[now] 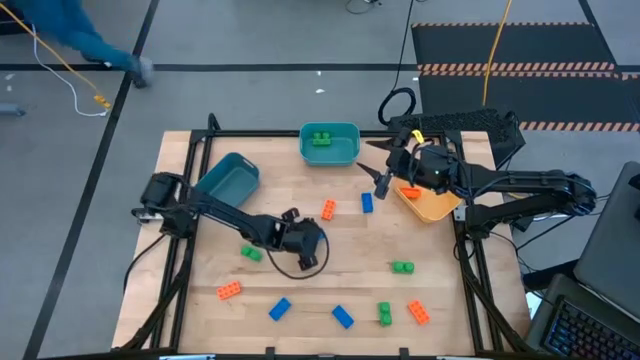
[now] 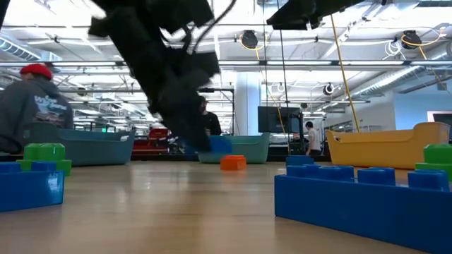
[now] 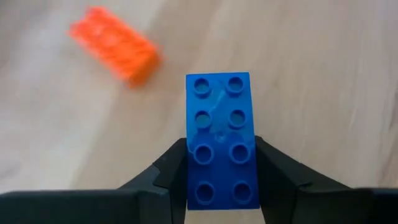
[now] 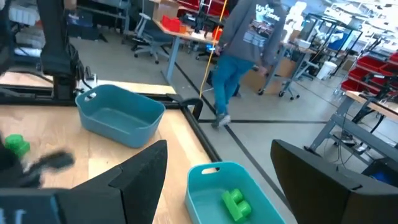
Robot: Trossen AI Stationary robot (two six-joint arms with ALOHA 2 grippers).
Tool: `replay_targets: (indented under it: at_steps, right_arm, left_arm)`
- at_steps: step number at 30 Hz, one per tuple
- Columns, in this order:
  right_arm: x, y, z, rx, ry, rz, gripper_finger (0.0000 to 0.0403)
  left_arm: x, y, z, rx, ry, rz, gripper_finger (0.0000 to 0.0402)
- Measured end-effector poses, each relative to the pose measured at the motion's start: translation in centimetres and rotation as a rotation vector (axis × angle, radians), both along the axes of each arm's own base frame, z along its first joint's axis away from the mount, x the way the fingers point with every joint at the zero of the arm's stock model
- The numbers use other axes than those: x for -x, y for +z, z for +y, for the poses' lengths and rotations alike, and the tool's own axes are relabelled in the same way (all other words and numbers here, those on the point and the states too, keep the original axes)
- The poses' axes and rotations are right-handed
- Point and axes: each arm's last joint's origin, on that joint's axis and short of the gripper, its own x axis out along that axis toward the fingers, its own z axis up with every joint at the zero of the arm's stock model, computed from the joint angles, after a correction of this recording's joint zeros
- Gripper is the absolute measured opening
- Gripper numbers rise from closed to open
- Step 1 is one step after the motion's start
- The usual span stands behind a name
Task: Sort & place blocks by color
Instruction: Put the blue game piece into the blue bin
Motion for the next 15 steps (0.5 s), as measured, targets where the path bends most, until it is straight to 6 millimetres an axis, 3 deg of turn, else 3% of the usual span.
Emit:
replay_targets:
  at_steps: [6,9,12,15]
  right_arm:
    - [0.6,0.2,0.1,-0.009,0.004,0.014,0.0279]
    - [0.7,0.0,0.2,-0.014,0.003,0.034,0.0279]
    - [1.0,-0.1,0.2,-0.019,0.003,0.052,0.0279]
    - [1.0,-0.1,0.2,-0.022,0.003,0.051,0.0279]
  left_arm:
    - [2.5,6.7,1.4,-0.079,0.063,-0.031,0.0138]
    - [4.6,9.8,3.1,-0.097,0.128,-0.036,0.0138]
    - [7.2,12.1,4.7,-0.091,0.241,-0.03,0.0138]
    - [10.0,13.1,6.2,-0.099,0.394,0.025,0.0138]
